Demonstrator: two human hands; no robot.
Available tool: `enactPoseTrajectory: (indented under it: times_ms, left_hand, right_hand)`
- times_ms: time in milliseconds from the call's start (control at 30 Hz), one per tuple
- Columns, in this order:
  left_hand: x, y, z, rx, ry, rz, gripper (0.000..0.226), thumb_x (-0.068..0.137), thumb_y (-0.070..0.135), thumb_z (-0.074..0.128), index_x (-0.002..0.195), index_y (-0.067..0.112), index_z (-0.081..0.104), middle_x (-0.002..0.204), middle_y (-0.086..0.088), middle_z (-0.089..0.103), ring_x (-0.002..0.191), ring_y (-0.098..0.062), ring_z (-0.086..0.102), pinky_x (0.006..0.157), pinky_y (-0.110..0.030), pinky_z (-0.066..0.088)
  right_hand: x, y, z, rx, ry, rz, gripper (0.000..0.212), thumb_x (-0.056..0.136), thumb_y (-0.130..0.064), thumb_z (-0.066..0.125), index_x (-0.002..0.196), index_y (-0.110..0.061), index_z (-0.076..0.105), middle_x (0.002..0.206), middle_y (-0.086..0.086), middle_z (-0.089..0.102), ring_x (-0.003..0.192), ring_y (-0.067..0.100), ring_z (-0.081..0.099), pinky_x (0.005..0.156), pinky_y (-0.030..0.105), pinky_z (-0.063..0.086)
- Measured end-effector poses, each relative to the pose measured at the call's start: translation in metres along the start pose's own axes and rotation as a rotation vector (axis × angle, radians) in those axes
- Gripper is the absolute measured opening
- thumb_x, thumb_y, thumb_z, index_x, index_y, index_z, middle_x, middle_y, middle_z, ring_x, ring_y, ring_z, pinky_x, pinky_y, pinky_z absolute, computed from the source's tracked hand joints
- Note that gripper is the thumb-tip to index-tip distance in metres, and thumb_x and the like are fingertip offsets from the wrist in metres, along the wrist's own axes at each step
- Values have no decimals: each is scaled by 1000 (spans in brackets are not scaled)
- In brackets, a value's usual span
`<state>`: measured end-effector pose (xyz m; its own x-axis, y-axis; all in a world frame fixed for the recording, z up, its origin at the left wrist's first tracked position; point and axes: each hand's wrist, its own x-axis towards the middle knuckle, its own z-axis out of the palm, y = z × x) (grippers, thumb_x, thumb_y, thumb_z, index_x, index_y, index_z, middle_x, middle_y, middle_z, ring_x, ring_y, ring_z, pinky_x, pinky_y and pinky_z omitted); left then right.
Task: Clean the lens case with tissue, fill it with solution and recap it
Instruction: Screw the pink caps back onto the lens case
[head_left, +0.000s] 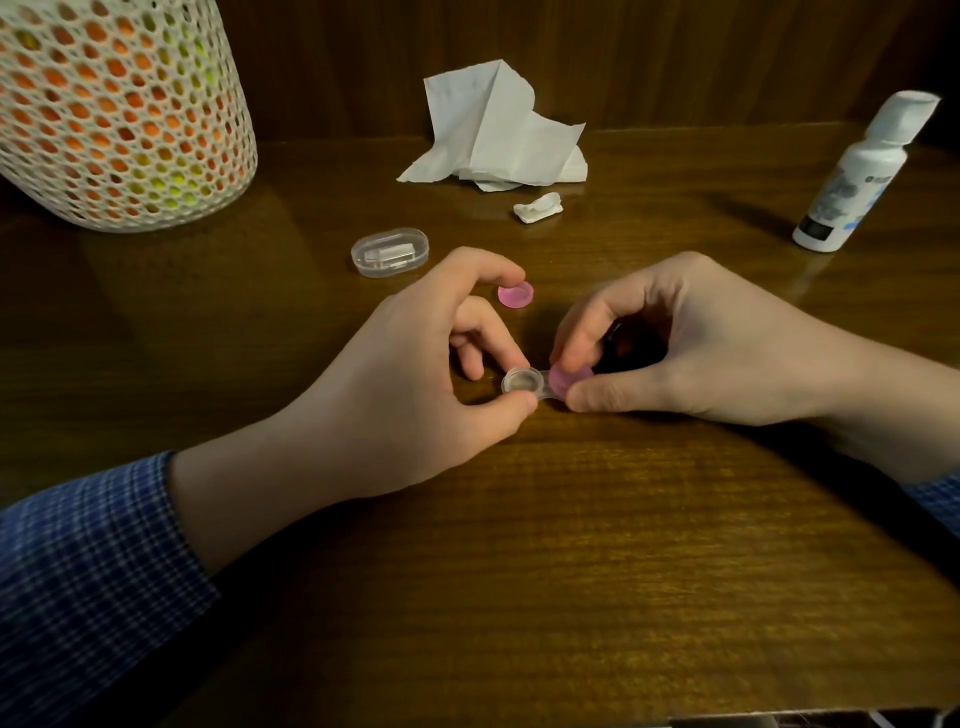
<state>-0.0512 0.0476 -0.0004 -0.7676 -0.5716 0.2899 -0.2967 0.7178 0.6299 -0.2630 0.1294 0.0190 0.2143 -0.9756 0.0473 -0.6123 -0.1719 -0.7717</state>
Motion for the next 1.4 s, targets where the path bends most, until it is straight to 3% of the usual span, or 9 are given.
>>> enactPoseTrajectory:
  times_ms: [367, 600, 800, 1067, 1400]
  left_hand:
    - [-1, 1, -1, -3, -3, -12, 73, 76, 26, 86, 139, 21, 49, 87, 13, 74, 83, -7, 66, 68, -9, 46]
    - [-1, 1, -2, -11, -8, -16, 71, 77, 27, 85, 138, 21, 50, 88, 14, 75, 83, -6, 66, 66, -9, 46]
    - [-1, 2, -2, -5, -7, -15, 70, 77, 25, 85, 138, 21, 50, 88, 12, 75, 83, -6, 66, 67, -9, 47]
    - [-1, 1, -1, -7, -2, -24, 72, 76, 25, 87, 137, 22, 50, 87, 13, 74, 81, -6, 67, 65, -9, 47]
    - [-1, 0, -2, -11, -1, -16, 70, 76, 27, 86, 137, 20, 51, 87, 13, 75, 81, -5, 66, 66, -10, 48]
  right_hand:
    - [-1, 4, -5, -73, -51, -73, 17, 82, -25, 78, 98, -27, 79, 103, -10, 77, 103, 15, 71, 90, 32, 57]
    - [0, 7, -4, -88, -26, -95, 17, 80, -29, 81, 96, -24, 78, 105, -6, 74, 102, 18, 71, 89, 34, 57]
    - [-1, 6, 1, -87, 13, -93, 18, 76, -41, 79, 91, -30, 76, 94, -11, 75, 93, 17, 71, 82, 39, 59]
    - [-1, 5, -6, -102, -40, -117, 17, 82, -26, 77, 98, -24, 78, 104, -8, 77, 102, 17, 72, 90, 34, 57]
    - [-1, 5, -8, -95, -67, -133, 15, 83, -21, 76, 97, -18, 79, 111, -10, 77, 112, 7, 69, 99, 27, 54]
